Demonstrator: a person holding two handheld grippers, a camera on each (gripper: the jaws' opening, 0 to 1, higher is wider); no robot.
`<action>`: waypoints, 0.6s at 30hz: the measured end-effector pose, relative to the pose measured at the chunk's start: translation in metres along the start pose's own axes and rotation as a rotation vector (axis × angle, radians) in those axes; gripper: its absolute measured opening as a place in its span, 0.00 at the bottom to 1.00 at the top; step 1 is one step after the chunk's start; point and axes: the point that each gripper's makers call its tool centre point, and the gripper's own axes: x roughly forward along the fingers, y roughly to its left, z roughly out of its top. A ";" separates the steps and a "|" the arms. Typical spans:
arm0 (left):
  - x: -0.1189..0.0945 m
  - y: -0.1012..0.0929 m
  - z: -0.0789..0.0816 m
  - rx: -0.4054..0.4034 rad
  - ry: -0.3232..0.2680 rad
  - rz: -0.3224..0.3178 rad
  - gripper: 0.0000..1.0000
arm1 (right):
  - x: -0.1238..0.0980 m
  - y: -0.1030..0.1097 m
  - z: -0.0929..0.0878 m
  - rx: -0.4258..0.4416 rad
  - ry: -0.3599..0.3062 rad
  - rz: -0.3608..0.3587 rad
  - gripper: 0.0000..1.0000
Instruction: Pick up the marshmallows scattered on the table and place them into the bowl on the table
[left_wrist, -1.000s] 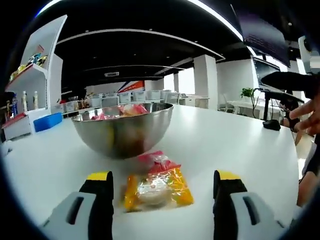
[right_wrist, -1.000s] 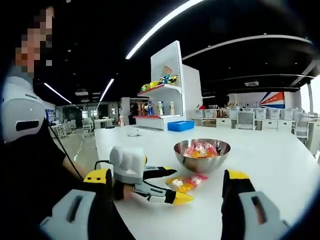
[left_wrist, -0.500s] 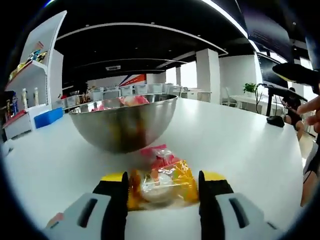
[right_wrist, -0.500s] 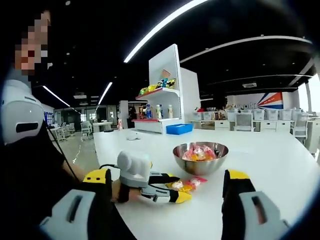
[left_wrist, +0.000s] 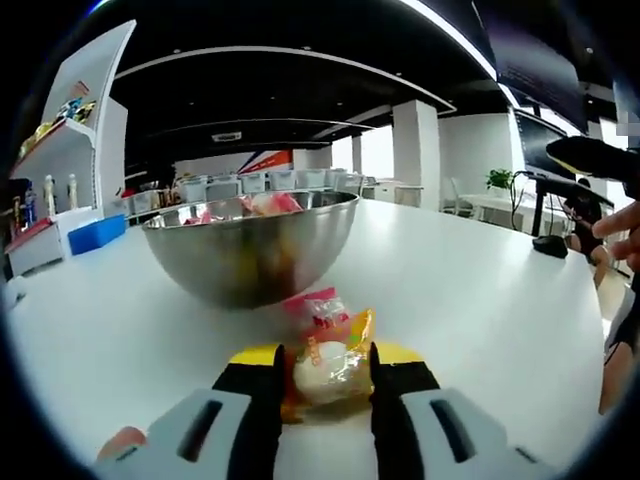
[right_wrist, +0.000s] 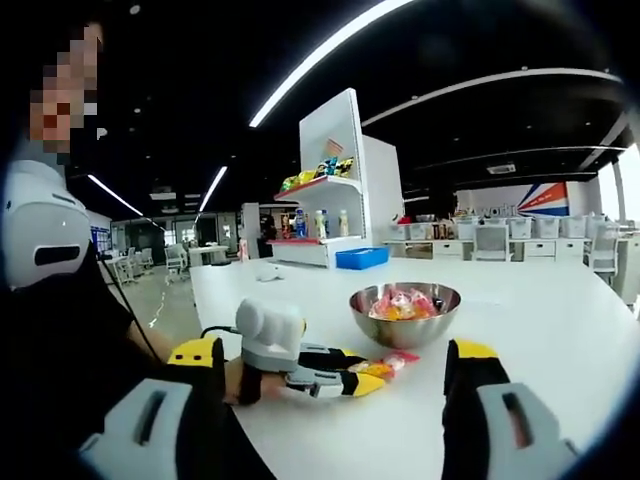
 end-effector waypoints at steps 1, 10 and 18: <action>0.000 0.000 0.000 -0.001 -0.003 -0.002 0.30 | 0.000 0.000 0.000 0.000 0.001 -0.001 0.85; -0.002 -0.002 0.002 -0.008 -0.013 -0.020 0.23 | 0.002 0.001 -0.003 0.002 0.013 0.006 0.85; -0.005 -0.009 0.003 -0.017 -0.022 -0.072 0.19 | 0.002 0.001 -0.003 0.003 0.012 0.005 0.85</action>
